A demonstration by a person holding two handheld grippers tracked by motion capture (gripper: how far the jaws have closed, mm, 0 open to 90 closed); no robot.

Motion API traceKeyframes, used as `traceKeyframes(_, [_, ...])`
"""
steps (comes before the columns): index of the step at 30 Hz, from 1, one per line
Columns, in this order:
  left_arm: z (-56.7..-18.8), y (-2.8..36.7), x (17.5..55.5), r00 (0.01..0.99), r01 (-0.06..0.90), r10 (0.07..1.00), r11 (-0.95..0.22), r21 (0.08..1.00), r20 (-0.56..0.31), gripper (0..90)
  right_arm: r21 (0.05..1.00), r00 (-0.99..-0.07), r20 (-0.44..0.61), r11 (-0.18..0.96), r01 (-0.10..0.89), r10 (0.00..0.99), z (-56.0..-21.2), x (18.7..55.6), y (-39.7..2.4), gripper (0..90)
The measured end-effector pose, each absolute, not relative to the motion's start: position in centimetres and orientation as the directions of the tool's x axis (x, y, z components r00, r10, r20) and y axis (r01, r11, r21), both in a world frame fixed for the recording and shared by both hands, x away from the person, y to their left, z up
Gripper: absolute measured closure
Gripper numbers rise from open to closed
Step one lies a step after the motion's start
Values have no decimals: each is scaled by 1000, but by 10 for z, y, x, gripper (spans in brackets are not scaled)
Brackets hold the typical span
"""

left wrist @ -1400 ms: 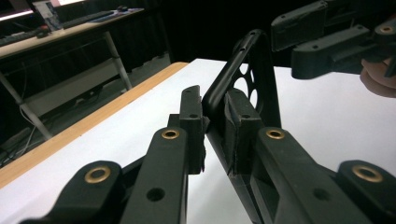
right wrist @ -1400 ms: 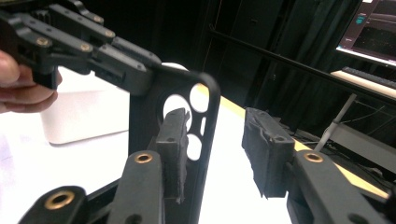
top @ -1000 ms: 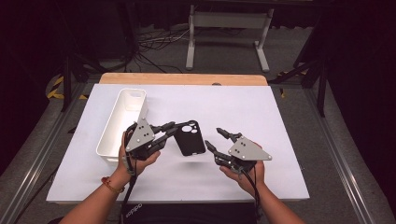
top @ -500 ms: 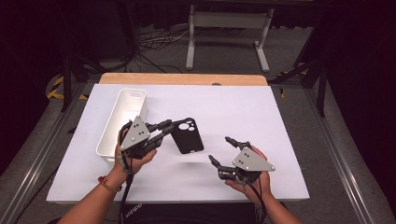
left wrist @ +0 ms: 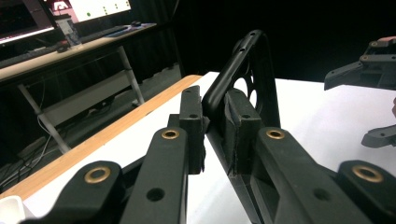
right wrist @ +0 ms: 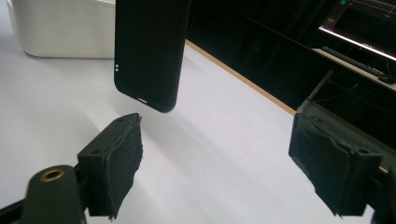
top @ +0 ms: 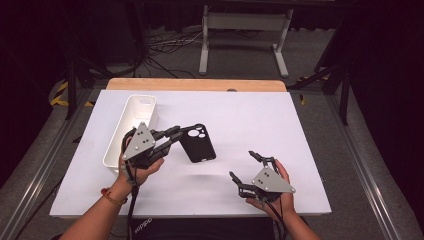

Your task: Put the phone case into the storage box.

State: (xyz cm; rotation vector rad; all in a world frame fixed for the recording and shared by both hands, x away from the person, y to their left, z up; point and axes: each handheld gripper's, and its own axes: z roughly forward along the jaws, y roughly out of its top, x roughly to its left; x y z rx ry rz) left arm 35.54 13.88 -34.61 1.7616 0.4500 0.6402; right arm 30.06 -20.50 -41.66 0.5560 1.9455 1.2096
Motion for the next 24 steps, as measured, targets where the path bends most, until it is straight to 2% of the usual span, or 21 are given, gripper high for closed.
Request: traceKeyframes(24, [-329, 155, 356, 772, -65, 595, -275, 959, 223, 799, 906, -579, -344, 423, 2, 740, -420, 308, -224, 183])
